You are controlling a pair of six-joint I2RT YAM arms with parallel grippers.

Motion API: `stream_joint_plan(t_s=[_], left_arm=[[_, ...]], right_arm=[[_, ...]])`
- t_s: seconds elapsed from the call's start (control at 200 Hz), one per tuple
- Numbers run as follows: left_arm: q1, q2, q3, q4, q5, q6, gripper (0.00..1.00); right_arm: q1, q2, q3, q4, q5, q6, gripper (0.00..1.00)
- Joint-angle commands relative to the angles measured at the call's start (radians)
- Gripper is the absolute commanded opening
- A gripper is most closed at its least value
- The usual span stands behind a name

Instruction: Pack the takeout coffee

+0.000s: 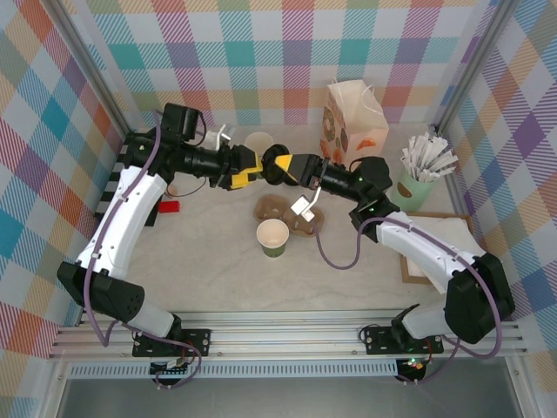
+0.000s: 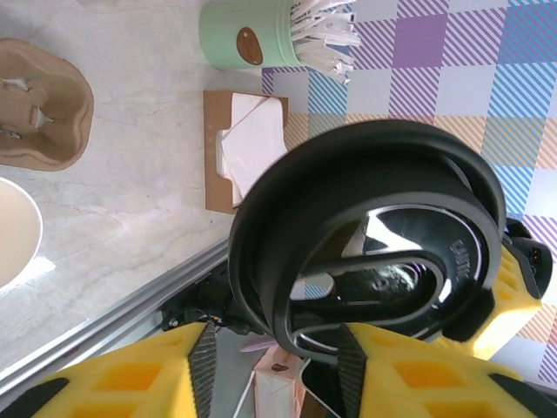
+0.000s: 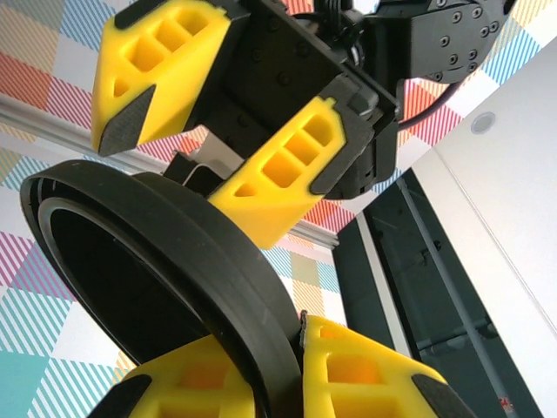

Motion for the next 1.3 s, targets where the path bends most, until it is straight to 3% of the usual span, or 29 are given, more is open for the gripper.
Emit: stream_joint_plan(t_s=[0.0,0.135,0.34,0.675,0.845,0.92,0.955,0.99,1.01,1.035,1.045,1.055,1.21,1.295], left_arm=[[-0.001,0.007,0.0,0.005,0.05,0.015,0.41],[-0.001,0.011,-0.012,0.01,0.054,0.015,0.41],[-0.01,0.015,-0.032,0.029,0.075,0.009,0.25],[-0.015,-0.004,-0.093,0.05,0.115,0.023,0.25],[-0.017,0.01,-0.094,0.051,0.124,0.024,0.0],[-0.017,0.01,-0.093,0.053,0.116,0.029,0.0],[-0.016,0.007,-0.093,0.051,0.1,0.032,0.0],[-0.014,0.005,-0.089,0.041,0.072,0.04,0.0],[-0.013,0.002,-0.087,0.035,0.051,0.048,0.0],[-0.011,-0.003,-0.086,0.03,0.024,0.059,0.0],[-0.01,-0.005,-0.086,0.028,0.014,0.064,0.0],[-0.009,-0.007,-0.086,0.024,0.0,0.067,0.0],[-0.027,-0.031,-0.058,-0.139,-0.37,0.206,0.0],[-0.059,-0.023,-0.057,-0.243,-0.528,0.235,0.0]], right_arm=[[0.018,-0.036,0.001,-0.012,-0.015,0.033,0.0],[0.032,-0.036,0.001,-0.02,-0.013,0.039,0.0],[0.052,-0.03,0.016,-0.059,0.018,0.029,0.0],[0.07,-0.027,0.047,-0.106,0.063,0.058,0.0],[0.087,-0.033,0.047,-0.125,0.077,0.069,0.0],[0.093,-0.047,0.051,-0.167,0.105,0.094,0.0],[0.097,-0.061,0.063,-0.273,0.14,0.11,0.0],[0.099,-0.087,0.079,-0.392,0.176,0.146,0.15],[0.1,-0.103,0.091,-0.465,0.198,0.191,0.34],[0.101,-0.126,0.11,-0.554,0.223,0.271,0.68],[0.101,-0.135,0.117,-0.583,0.234,0.304,0.9],[0.101,-0.143,0.124,-0.622,0.243,0.333,0.98],[0.101,-0.26,0.231,-1.093,0.406,1.098,1.0],[0.095,-0.295,0.199,-1.183,0.505,1.551,1.0]])
